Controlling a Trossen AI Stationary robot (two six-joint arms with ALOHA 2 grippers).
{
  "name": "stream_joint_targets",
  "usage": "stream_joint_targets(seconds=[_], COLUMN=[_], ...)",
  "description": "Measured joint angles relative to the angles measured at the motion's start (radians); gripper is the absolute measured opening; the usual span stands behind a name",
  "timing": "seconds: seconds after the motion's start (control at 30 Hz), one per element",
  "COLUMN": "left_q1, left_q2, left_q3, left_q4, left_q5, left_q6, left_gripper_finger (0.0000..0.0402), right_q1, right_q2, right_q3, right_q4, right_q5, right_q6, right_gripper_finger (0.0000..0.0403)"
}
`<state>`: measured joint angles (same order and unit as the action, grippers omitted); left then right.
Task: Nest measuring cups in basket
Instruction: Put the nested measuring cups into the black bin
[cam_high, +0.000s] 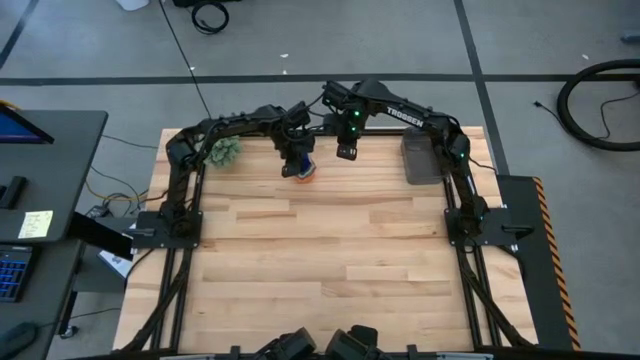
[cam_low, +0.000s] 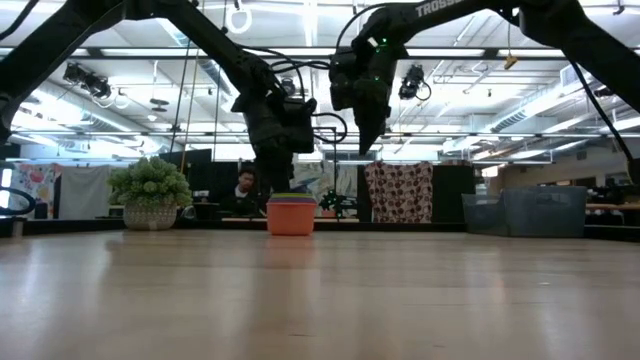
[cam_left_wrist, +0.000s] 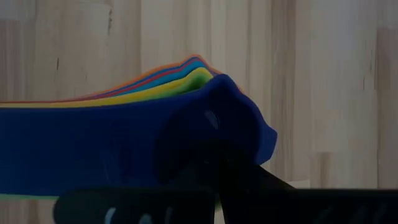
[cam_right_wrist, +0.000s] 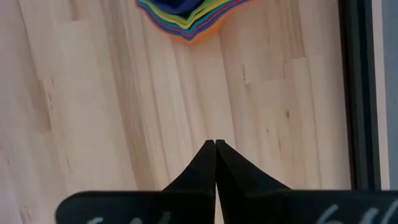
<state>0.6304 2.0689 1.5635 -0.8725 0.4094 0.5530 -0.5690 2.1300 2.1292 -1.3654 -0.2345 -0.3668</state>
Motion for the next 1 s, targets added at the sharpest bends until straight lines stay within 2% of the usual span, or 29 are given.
stream_joint_targets(seconds=[0.27, 0.63, 0.87, 1.0], left_q1=[0.0, -0.001, -0.002, -0.002], left_q2=[-0.048, -0.067, -0.075, -0.081], left_q3=[-0.005, -0.004, -0.004, -0.004], left_q4=[-0.066, -0.128, -0.214, -0.236], left_q5=[-0.05, -0.066, -0.248, -0.268], left_q6=[-0.008, -0.07, -0.073, -0.064], left_gripper_finger=[0.0007, 0.0007, 0.0007, 0.0007], right_q1=[0.0, -0.003, -0.003, -0.005], right_q2=[0.0, 0.0, 0.0, -0.002], right_q3=[0.0, 0.0, 0.0, 0.0], right_q4=[0.002, 0.002, -0.018, -0.056], right_q5=[-0.002, 0.004, 0.035, 0.046], right_q6=[0.0, 0.005, -0.005, -0.013], right_gripper_finger=[0.0005, 0.0007, 0.0011, 0.0005])
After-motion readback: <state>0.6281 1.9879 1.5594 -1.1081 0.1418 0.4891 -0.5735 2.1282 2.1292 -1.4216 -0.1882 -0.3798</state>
